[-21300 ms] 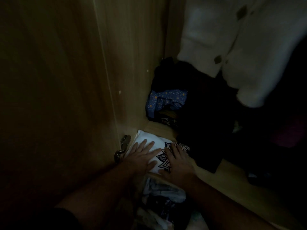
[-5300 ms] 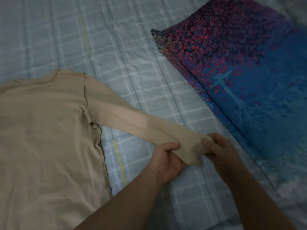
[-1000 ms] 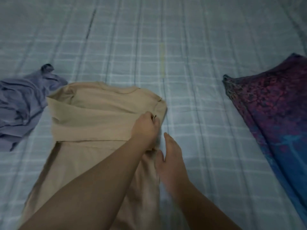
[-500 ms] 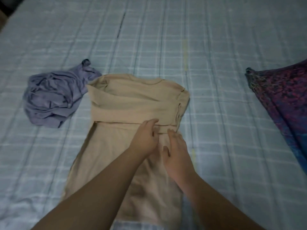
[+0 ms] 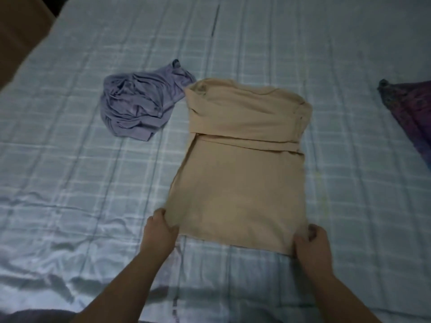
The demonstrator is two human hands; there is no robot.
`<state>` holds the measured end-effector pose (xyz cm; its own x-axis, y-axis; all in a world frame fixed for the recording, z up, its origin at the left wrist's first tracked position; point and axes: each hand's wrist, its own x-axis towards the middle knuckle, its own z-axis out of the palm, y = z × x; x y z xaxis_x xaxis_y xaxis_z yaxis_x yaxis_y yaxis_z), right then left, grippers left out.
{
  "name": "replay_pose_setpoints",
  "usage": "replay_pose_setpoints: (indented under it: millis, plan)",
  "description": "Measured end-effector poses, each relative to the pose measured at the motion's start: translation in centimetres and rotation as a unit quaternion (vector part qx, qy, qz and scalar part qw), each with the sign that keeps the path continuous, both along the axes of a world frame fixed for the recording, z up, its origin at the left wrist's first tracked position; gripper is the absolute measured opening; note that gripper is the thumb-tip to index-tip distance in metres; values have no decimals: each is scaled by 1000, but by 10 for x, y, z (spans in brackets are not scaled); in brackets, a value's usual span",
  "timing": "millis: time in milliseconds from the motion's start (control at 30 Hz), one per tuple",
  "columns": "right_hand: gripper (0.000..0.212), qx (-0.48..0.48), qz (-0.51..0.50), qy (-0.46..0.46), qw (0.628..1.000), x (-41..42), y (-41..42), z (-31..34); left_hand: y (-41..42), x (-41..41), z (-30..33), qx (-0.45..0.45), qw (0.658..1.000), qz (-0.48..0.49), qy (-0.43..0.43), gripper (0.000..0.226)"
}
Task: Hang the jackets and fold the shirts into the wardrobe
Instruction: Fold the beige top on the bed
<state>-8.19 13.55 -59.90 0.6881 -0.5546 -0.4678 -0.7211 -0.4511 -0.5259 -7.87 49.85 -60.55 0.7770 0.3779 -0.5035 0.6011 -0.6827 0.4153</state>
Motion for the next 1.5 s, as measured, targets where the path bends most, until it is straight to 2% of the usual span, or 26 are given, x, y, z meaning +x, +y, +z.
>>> replay_pose_setpoints:
  millis: [100, 133, 167, 233, 300, 367, 467, 533, 667, 767, 900, 1033, 1200, 1333, 1433, 1500]
  plan:
    - [25, 36, -4, 38, 999, 5, 0, 1, 4, 3, 4, -93, 993, 68, 0, 31]
    - [24, 49, -2, 50, 998, 5, -1, 2, 5, 3, 8, -121, 988, 91, 5, 24]
    - [32, 59, 2, 58, 997, 2, -8, -4, 7, 2, 12, -168, 977, 132, 5, 22]
    - [43, 79, -8, 55, 995, -8, -23, -11, 12, -4, 24, -307, 922, 237, 12, 18]
    - [34, 160, -74, 7, 984, -16, -20, 21, 20, -10, 43, -411, 861, 300, 16, 20]
    - [22, 225, -138, -31, 964, -22, -15, 64, 26, -15, 69, -468, 833, 295, 21, 22]
    - [16, 268, -175, -70, 945, -35, -25, 108, 29, -32, 108, -529, 803, 268, 55, 25]
    - [15, 290, -198, -69, 934, -51, -32, 126, 30, -51, 119, -541, 787, 278, 103, 28]
    - [25, 298, -213, 6, 930, -105, -35, 135, 29, -95, 120, -499, 781, 328, 182, 30]
    - [29, 304, -245, 8, 921, -127, -31, 150, 24, -113, 131, -510, 767, 347, 177, 29]
    - [28, 328, -250, -24, 911, -107, -31, 181, 28, -97, 162, -543, 755, 340, 139, 25]
    - [32, 324, -268, -86, 903, -53, -31, 208, 33, -48, 192, -576, 743, 330, 82, 22]
    - [10, 359, -252, -120, 890, 38, -30, 237, 22, 35, 215, -583, 738, 339, 27, 20]
    - [18, 379, -230, -133, 886, 123, -40, 232, 9, 114, 217, -570, 741, 356, -3, 24]
    - [37, 378, -219, -136, 889, 188, -46, 215, -3, 176, 207, -554, 756, 347, -15, 26]
    - [43, 372, -221, -132, 892, 230, -48, 195, -10, 217, 188, -549, 760, 347, -22, 26]
